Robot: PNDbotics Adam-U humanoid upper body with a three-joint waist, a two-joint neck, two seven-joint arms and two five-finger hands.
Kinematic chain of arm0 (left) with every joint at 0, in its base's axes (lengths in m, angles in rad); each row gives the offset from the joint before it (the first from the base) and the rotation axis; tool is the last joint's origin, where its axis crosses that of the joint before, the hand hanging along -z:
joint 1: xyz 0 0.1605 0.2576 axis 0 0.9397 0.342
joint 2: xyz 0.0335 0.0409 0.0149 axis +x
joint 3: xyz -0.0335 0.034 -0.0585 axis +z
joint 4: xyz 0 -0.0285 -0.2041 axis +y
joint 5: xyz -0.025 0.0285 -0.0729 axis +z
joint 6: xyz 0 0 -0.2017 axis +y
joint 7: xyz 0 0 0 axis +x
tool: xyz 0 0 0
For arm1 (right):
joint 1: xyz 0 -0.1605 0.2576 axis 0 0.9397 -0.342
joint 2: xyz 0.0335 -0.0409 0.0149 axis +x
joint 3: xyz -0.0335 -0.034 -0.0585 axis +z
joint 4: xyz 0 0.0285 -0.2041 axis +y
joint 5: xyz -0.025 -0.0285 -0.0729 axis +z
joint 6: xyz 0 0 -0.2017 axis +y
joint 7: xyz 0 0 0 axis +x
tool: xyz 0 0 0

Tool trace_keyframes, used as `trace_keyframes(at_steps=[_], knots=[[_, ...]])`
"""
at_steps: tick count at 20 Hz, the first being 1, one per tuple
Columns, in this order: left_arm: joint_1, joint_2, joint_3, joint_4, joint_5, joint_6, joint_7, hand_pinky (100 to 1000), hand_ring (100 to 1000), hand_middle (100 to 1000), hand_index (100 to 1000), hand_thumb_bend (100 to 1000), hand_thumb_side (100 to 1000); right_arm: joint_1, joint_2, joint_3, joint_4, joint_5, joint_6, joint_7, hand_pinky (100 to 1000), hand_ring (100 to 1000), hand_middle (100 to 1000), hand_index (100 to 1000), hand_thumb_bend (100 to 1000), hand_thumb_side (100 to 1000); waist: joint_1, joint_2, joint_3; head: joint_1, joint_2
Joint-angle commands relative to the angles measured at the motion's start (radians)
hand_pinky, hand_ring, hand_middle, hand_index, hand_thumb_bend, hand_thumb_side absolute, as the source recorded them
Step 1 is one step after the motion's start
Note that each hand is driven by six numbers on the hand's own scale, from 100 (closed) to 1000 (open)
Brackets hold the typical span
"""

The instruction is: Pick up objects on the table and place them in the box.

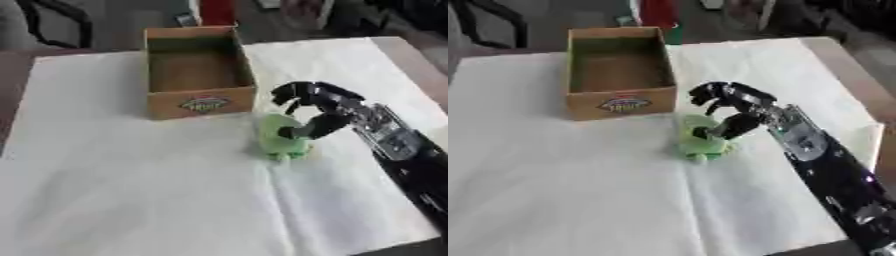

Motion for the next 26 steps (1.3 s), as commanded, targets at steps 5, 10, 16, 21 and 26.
trace_keyframes(at_steps=[5, 10, 16, 21, 26], knots=[[-0.007, 0.021, 0.007, -0.011, -0.003, -0.001, 0.001, 744, 671, 602, 628, 230, 425, -0.011, -0.036, -0.017, -0.015, 0.019, -0.010, 0.017, 694, 831, 756, 876, 504, 220, 0.001, -0.019, 0.000, -0.003, -0.001], [-0.007, 0.021, 0.007, -0.011, -0.002, -0.001, 0.001, 744, 671, 602, 628, 229, 425, -0.011, -0.035, -0.017, -0.012, 0.020, -0.011, 0.015, 693, 831, 756, 876, 503, 218, 0.001, -0.018, 0.002, -0.003, -0.002], [-0.007, 0.022, 0.007, -0.012, -0.003, -0.001, 0.001, 744, 672, 603, 629, 228, 426, -0.008, -0.040, -0.016, -0.009, 0.041, -0.013, 0.026, 699, 837, 764, 879, 507, 216, 0.001, -0.017, 0.005, -0.005, -0.001], [-0.007, 0.022, 0.007, -0.012, -0.003, -0.001, 0.001, 744, 673, 603, 629, 227, 425, -0.004, -0.045, -0.019, -0.013, 0.121, -0.021, 0.066, 712, 847, 781, 889, 516, 214, 0.001, -0.018, 0.004, -0.005, -0.001], [-0.007, 0.022, 0.008, -0.012, -0.003, -0.001, 0.001, 744, 673, 604, 629, 227, 425, -0.003, -0.048, -0.025, -0.019, 0.203, -0.029, 0.117, 726, 855, 793, 887, 522, 208, 0.002, -0.020, 0.004, -0.006, -0.002]])
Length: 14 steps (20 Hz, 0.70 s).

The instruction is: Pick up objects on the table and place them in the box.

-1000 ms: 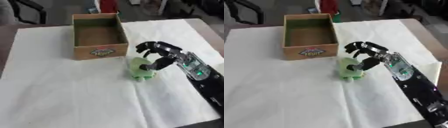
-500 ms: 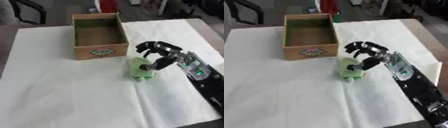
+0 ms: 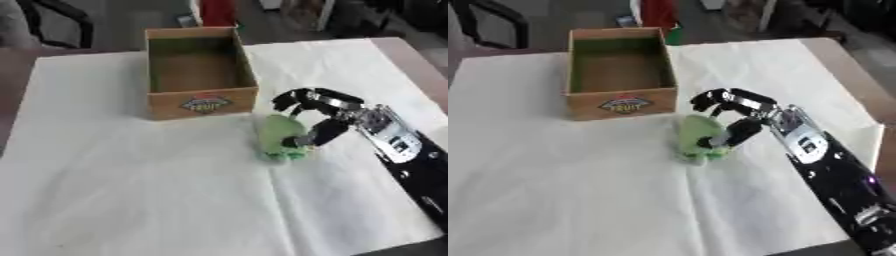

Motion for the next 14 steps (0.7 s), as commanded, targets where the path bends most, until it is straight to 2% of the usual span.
trace_keyframes(at_steps=[1, 7, 9, 10, 13, 14], knots=[[-0.007, 0.022, 0.008, -0.011, -0.003, -0.001, 0.001, 744, 673, 604, 629, 226, 426, -0.013, -0.037, -0.018, -0.021, 0.059, -0.006, 0.036, 726, 855, 793, 886, 521, 205, 0.002, -0.018, 0.000, -0.004, -0.002], [-0.007, 0.022, 0.008, -0.011, -0.003, -0.001, 0.001, 744, 673, 604, 629, 225, 426, -0.014, -0.036, -0.027, -0.035, 0.162, -0.027, 0.043, 731, 849, 785, 877, 499, 151, 0.002, -0.018, -0.002, -0.005, -0.002], [-0.007, 0.022, 0.008, -0.011, -0.003, -0.001, 0.001, 743, 674, 604, 629, 225, 426, -0.014, -0.035, -0.028, -0.037, 0.186, -0.035, 0.034, 730, 839, 767, 859, 474, 100, 0.002, -0.018, -0.002, -0.005, -0.002], [-0.007, 0.022, 0.008, -0.011, -0.003, -0.001, 0.001, 743, 674, 604, 629, 224, 427, -0.014, -0.035, -0.029, -0.037, 0.197, -0.038, 0.029, 723, 820, 731, 833, 430, 100, 0.002, -0.018, -0.002, -0.005, -0.002], [-0.006, 0.022, 0.008, -0.011, -0.003, -0.001, 0.001, 743, 674, 604, 630, 224, 427, -0.015, -0.033, -0.030, -0.035, 0.220, -0.044, 0.008, 715, 802, 672, 794, 384, 100, 0.003, -0.018, -0.002, -0.006, -0.002], [-0.006, 0.022, 0.008, -0.011, -0.003, -0.001, 0.001, 744, 674, 605, 630, 224, 427, -0.015, -0.033, -0.031, -0.034, 0.223, -0.045, -0.001, 701, 783, 595, 715, 345, 100, 0.003, -0.018, -0.003, -0.006, -0.002]])
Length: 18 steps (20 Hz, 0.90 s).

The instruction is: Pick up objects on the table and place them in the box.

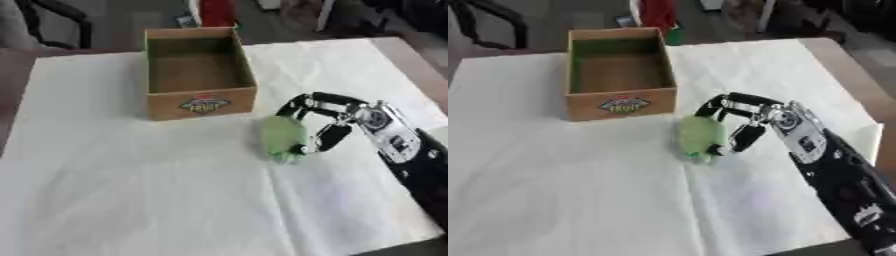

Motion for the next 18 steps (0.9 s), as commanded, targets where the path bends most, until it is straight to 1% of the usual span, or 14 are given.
trace_keyframes(at_steps=[1, 2, 4, 6, 8, 10, 14, 18], knots=[[-0.006, 0.022, 0.008, -0.011, -0.003, -0.001, 0.001, 744, 674, 605, 630, 224, 427, -0.015, -0.029, -0.018, -0.013, 0.019, -0.005, -0.030, 699, 781, 586, 704, 340, 100, 0.002, -0.018, -0.002, -0.003, -0.002], [-0.006, 0.022, 0.008, -0.011, -0.003, -0.001, 0.001, 744, 674, 605, 630, 224, 427, -0.016, -0.029, -0.018, -0.012, 0.019, -0.005, -0.043, 689, 767, 527, 639, 317, 100, 0.002, -0.018, -0.002, -0.003, -0.002], [-0.006, 0.021, 0.008, -0.011, -0.002, -0.001, 0.001, 744, 675, 605, 630, 223, 427, -0.018, -0.028, -0.021, -0.009, 0.010, -0.003, -0.077, 661, 738, 441, 533, 265, 100, 0.002, -0.018, -0.003, -0.003, -0.002], [-0.005, 0.021, 0.008, -0.010, -0.002, -0.001, 0.001, 744, 675, 605, 630, 223, 427, -0.022, -0.027, -0.028, -0.009, -0.010, 0.003, -0.110, 650, 728, 410, 500, 261, 100, 0.003, -0.019, -0.003, -0.003, -0.001], [-0.005, 0.022, 0.008, -0.010, -0.002, -0.001, 0.001, 744, 675, 605, 630, 222, 427, -0.034, -0.030, -0.041, -0.014, -0.023, 0.012, -0.141, 645, 719, 394, 484, 267, 100, 0.003, -0.021, -0.003, -0.004, 0.000], [-0.004, 0.022, 0.007, -0.010, -0.002, -0.001, 0.000, 744, 675, 605, 630, 222, 427, -0.057, -0.031, -0.059, -0.025, -0.008, 0.023, -0.171, 646, 714, 389, 479, 273, 100, 0.004, -0.023, -0.002, -0.005, 0.002], [-0.002, 0.021, 0.005, -0.009, -0.002, 0.000, -0.002, 744, 675, 605, 630, 222, 427, -0.125, -0.019, -0.082, -0.038, 0.086, 0.033, -0.210, 652, 710, 391, 481, 282, 100, 0.003, -0.027, 0.009, -0.007, 0.004], [-0.003, 0.019, 0.003, -0.008, 0.000, 0.000, -0.004, 744, 675, 605, 630, 222, 427, -0.211, 0.032, -0.106, -0.001, 0.182, 0.045, -0.249, 652, 706, 390, 483, 299, 100, 0.006, -0.029, 0.023, -0.009, 0.003]])
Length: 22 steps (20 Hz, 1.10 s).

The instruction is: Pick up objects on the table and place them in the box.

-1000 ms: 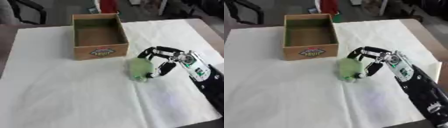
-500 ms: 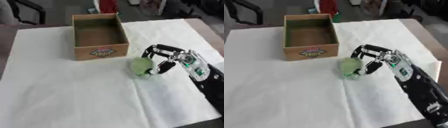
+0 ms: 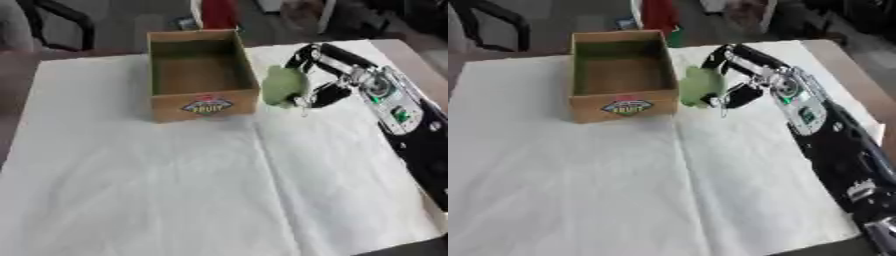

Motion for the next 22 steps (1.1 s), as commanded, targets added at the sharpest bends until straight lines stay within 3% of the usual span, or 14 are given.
trace_keyframes(at_steps=[1, 7, 15, 19, 22], knots=[[-0.010, 0.018, 0.002, -0.012, 0.000, -0.001, -0.004, 744, 675, 605, 630, 223, 427, -0.071, 0.030, -0.032, 0.024, 0.077, 0.011, -0.041, 653, 706, 393, 491, 300, 100, 0.005, -0.017, 0.007, -0.004, 0.000], [-0.013, 0.012, 0.000, -0.011, 0.003, 0.000, -0.007, 744, 675, 605, 629, 225, 427, -0.188, 0.170, -0.077, 0.113, 0.193, 0.037, -0.136, 641, 701, 390, 493, 298, 100, 0.015, -0.013, 0.030, -0.006, -0.010], [-0.023, 0.003, -0.004, -0.013, 0.008, 0.001, -0.011, 744, 674, 604, 628, 226, 425, -0.296, 0.343, -0.128, 0.245, 0.392, 0.082, -0.202, 640, 701, 394, 499, 297, 100, 0.026, -0.002, 0.059, -0.014, -0.021], [-0.025, 0.001, -0.003, -0.013, 0.009, 0.001, -0.009, 744, 674, 604, 628, 227, 425, -0.322, 0.396, -0.166, 0.314, 0.507, 0.130, -0.256, 643, 702, 409, 514, 299, 100, 0.029, 0.001, 0.070, -0.017, -0.024], [-0.026, -0.001, -0.004, -0.013, 0.010, 0.002, -0.010, 744, 674, 604, 628, 228, 424, -0.332, 0.423, -0.187, 0.346, 0.641, 0.213, -0.332, 647, 703, 433, 544, 308, 100, 0.029, 0.001, 0.074, -0.018, -0.027]])
